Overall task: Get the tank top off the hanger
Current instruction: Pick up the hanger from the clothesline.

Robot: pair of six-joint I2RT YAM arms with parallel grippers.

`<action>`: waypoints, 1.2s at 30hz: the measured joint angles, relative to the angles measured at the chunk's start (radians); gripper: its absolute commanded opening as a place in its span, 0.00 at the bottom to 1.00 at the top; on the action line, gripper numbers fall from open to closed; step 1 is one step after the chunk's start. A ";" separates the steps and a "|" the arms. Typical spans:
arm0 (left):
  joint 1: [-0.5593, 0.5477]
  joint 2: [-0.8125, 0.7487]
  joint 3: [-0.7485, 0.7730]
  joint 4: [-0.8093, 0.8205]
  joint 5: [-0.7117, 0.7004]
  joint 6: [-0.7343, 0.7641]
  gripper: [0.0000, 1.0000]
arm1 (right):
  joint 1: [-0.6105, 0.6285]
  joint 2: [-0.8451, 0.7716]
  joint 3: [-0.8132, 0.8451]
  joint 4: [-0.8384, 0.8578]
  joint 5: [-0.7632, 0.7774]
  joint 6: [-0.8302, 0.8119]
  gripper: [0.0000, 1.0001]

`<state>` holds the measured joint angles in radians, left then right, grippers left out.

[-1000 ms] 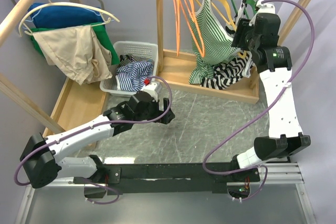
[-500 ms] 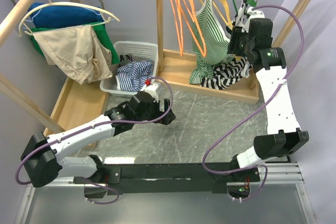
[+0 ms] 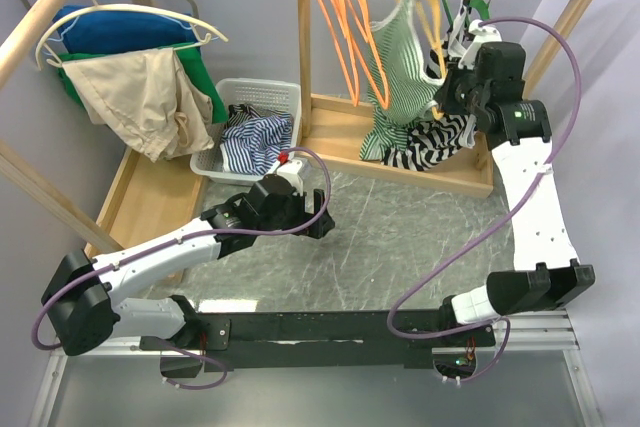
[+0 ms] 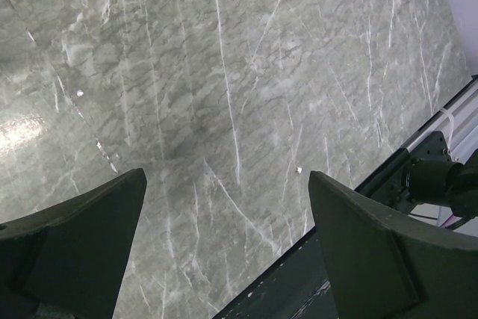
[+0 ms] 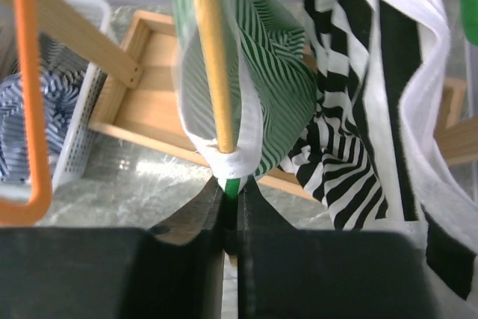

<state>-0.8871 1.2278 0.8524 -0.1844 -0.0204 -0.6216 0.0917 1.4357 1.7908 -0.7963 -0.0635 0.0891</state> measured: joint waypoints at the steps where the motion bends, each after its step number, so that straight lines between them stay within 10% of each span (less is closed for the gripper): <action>1: 0.000 0.000 0.000 0.000 0.002 0.000 0.97 | 0.001 -0.006 0.000 -0.002 -0.014 0.000 0.00; 36: -0.009 -0.001 0.000 -0.003 -0.006 -0.008 0.96 | 0.249 -0.050 0.216 -0.090 0.238 0.051 0.00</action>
<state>-0.8963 1.2270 0.8524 -0.1871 -0.0269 -0.6300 0.3412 1.3857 2.0068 -0.8864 0.1745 0.1402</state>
